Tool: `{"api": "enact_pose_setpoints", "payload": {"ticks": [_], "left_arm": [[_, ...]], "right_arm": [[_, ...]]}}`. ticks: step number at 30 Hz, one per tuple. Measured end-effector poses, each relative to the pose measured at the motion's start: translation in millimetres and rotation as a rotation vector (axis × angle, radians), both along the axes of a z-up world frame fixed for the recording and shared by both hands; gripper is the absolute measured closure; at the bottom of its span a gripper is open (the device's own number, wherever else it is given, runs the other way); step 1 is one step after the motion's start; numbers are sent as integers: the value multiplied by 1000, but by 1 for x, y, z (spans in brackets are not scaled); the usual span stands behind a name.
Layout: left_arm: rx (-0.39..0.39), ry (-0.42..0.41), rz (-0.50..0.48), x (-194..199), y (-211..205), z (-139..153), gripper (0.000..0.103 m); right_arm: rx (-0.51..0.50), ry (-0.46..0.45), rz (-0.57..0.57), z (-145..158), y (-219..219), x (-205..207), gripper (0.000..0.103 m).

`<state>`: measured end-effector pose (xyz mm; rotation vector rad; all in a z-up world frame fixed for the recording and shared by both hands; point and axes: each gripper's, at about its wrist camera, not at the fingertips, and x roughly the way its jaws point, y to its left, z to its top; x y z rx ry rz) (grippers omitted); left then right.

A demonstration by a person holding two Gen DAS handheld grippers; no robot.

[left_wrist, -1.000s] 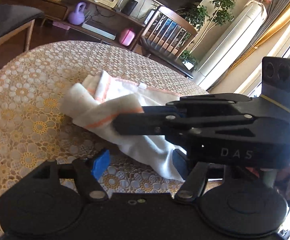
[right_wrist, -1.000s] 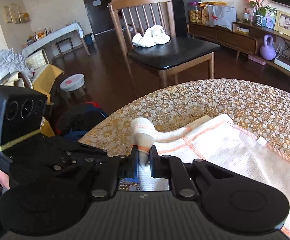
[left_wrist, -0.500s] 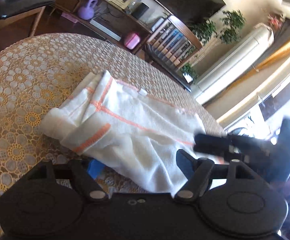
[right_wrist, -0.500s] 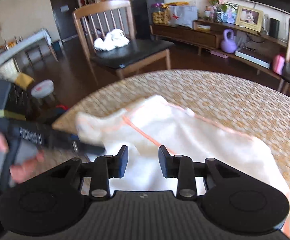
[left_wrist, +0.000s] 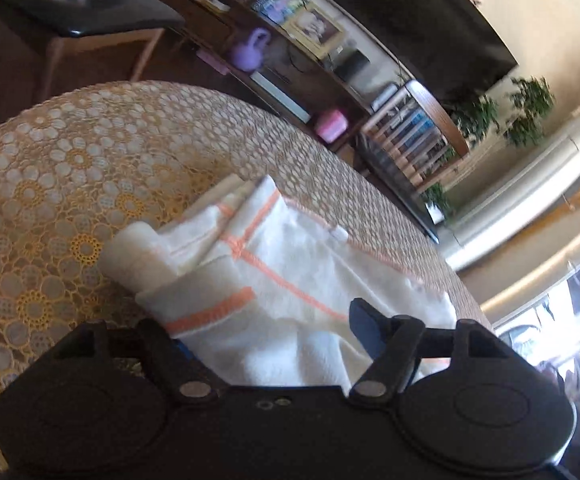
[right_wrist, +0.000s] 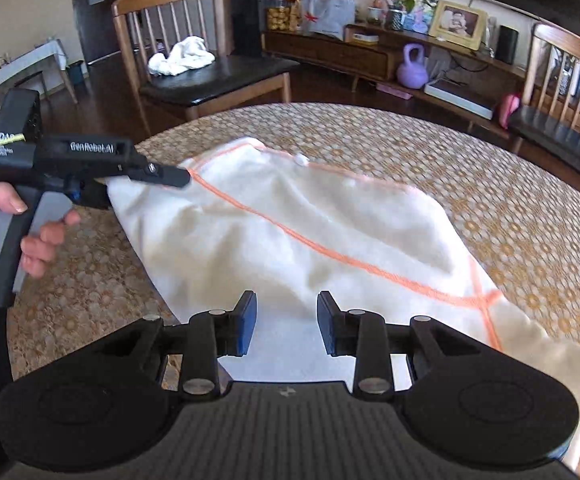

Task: Fold clothes

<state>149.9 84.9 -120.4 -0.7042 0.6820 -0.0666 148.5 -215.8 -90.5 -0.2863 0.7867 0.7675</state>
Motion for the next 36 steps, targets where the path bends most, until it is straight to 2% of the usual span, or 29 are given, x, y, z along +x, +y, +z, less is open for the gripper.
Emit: {"api": "enact_pose_setpoints", "payload": {"ticks": [4,8,12,15,18,20,24,29,33,36], "left_arm": [[32,31,37,0,1,2,0],[92,14,44,-2,-5,11,0],[199,-66,8,-6,-26,36,0],[245,-141,-44,-8,-48,59,0],[292,-175,-79,-7,-71,73,0],[313,-193,-94,-5,-83,81,0],[332,-238,-137,-4,-107,92,0],[410,-358,-235,-7,-154,111,0],[455,-419,-304,-11,-191,118,0],[439,-413,-322,-5,-203,116,0]], "right_arm": [[31,30,-25,-14,-10,0,71],[67,44,-53,-32,-13,0,70],[117,29,-75,-37,-24,-5,70],[118,9,-84,-38,-25,-9,70],[137,2,-111,-26,-37,-15,69],[166,-38,-133,-12,-61,-23,67],[131,-45,-196,-14,-106,-38,64],[150,-21,-285,-31,-137,-47,64],[238,-117,-340,-25,-115,-45,64],[296,-205,-384,-19,-92,-42,62]]}}
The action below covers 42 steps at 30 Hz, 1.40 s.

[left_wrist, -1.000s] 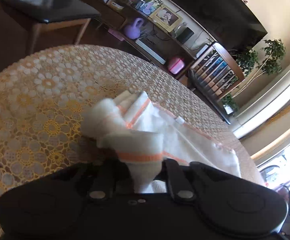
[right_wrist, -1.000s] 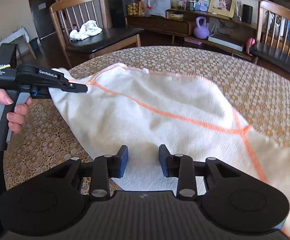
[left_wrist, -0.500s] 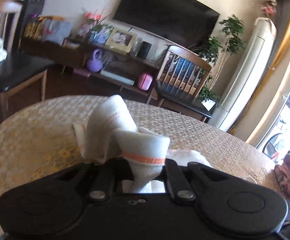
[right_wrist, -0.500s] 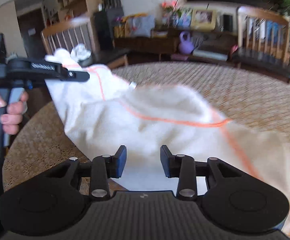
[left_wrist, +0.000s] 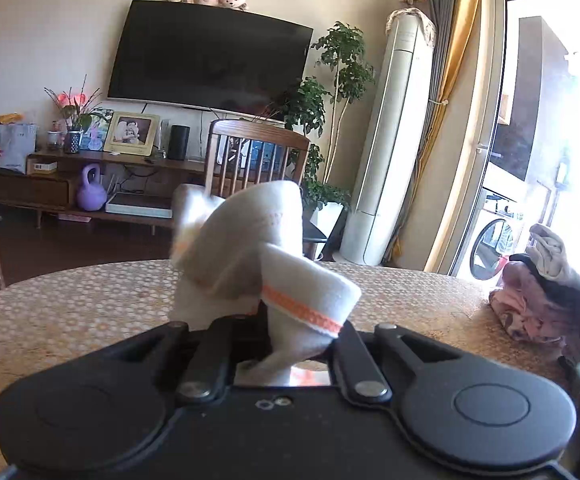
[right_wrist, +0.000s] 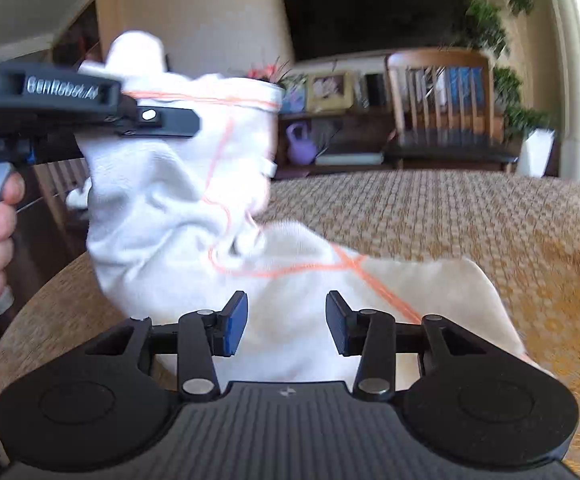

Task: Fold clothes

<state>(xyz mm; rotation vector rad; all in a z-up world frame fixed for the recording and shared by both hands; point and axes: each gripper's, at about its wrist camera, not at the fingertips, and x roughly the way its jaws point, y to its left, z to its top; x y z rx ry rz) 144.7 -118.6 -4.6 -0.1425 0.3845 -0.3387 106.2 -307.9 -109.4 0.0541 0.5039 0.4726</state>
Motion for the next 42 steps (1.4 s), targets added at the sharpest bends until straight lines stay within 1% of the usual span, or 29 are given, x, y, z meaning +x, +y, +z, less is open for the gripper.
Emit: {"api": "enact_pose_setpoints", "payload": {"ticks": [3,6,10,12,14,16,17,19,20,22,25,28,30,31,33,34,36,37,38,42], "left_arm": [[-16,22,-19,6,-6,-1,0],[-7,55,-53,8,-11,-2,0],[20,121,-97,11,-22,-17,0],[17,150,-109,14,-24,-22,0],[1,168,-114,17,-25,-24,0],[2,173,-125,17,-27,-23,0],[1,173,-128,18,-29,-23,0],[4,171,-132,18,-35,-21,0],[6,168,-131,18,-38,-20,0],[1,167,-133,17,-48,-18,0],[-18,159,-131,18,-66,-15,0],[-37,116,-184,8,-86,-13,0],[66,72,-274,-9,-106,-22,0],[142,72,-327,-16,-118,-33,0],[254,109,-405,-24,-133,-59,0],[266,130,-408,-26,-134,-70,0],[251,180,-399,-21,-129,-82,0],[253,188,-398,-20,-127,-85,0],[257,190,-401,-20,-126,-87,0],[282,181,-416,-20,-128,-89,0]], "right_arm": [[-40,-3,66,-12,40,3,62],[-107,34,98,-27,64,6,62],[-64,71,113,-28,54,13,62],[-41,90,120,-29,48,16,62],[35,115,87,-20,28,19,57],[59,116,46,-12,5,20,54],[56,124,40,-9,-7,21,52],[10,141,9,-6,-28,20,52],[-17,135,-20,-5,-41,17,52],[-23,154,-64,-6,-66,10,52],[15,217,-122,-12,-87,10,52],[55,254,-144,-21,-92,5,52],[78,258,-147,-25,-95,-3,52],[89,257,-148,-27,-99,-7,52],[112,263,-146,-26,-106,-11,52],[122,266,-145,-26,-110,-13,53],[28,241,-115,-25,-107,-19,53],[9,234,-100,-23,-107,-23,53],[-10,228,-86,-20,-106,-26,53],[-183,169,-60,-8,-113,-30,52]]}}
